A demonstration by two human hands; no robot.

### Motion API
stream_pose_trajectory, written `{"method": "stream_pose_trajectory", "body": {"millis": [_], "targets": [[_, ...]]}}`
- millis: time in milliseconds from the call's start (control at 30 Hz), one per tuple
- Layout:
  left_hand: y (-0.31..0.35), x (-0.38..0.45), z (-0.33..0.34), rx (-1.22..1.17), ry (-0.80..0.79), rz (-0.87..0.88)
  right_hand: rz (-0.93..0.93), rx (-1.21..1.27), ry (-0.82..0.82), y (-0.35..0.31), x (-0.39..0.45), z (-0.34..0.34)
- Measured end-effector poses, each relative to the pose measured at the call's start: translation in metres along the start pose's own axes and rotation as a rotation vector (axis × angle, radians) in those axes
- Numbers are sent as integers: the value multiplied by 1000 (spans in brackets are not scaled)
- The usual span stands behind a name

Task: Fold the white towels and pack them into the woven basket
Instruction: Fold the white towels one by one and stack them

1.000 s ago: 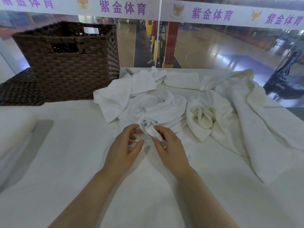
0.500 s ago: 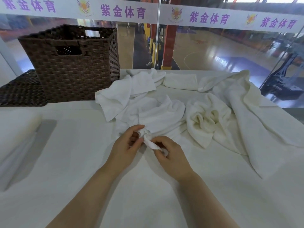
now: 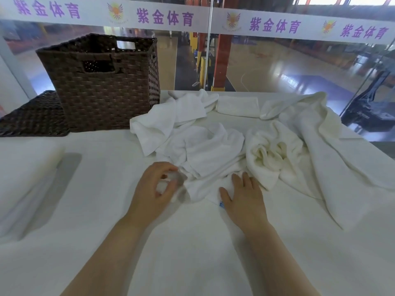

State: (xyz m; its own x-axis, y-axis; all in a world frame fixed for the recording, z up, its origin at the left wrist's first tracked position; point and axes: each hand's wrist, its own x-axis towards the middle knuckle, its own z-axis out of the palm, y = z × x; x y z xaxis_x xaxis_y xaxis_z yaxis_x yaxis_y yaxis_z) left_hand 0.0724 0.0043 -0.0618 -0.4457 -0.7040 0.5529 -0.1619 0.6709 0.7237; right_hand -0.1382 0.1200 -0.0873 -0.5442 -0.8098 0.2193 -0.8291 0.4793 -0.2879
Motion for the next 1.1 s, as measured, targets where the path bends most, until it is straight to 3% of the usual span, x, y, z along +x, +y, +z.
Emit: {"method": "stream_pose_trajectory", "body": {"millis": [100,233,400,500,600,767,900,1100], "targets": [[-4,-3,10,168,-277,255,-84,34,-86,-10,-3,-3],[-15,-9,15,175,-506,176,-190,148,-88,-9,-8,-3],[-19,-5,15,202,-361,177,-398,396,-142,-10,-20,-18],[-15,-3,8,81,-208,133,-484,492,-240,-6,-26,-14],[-12,-4,4,-3,-70,50,-536,341,-138,-6,-25,-2],[-10,-6,11,179,82,99,-510,239,65,-23,-30,4],[-5,-9,13,175,18,169,-585,299,164,-32,-32,7],[5,-15,12,15,-179,12,-544,401,147,-34,-38,-2]]}}
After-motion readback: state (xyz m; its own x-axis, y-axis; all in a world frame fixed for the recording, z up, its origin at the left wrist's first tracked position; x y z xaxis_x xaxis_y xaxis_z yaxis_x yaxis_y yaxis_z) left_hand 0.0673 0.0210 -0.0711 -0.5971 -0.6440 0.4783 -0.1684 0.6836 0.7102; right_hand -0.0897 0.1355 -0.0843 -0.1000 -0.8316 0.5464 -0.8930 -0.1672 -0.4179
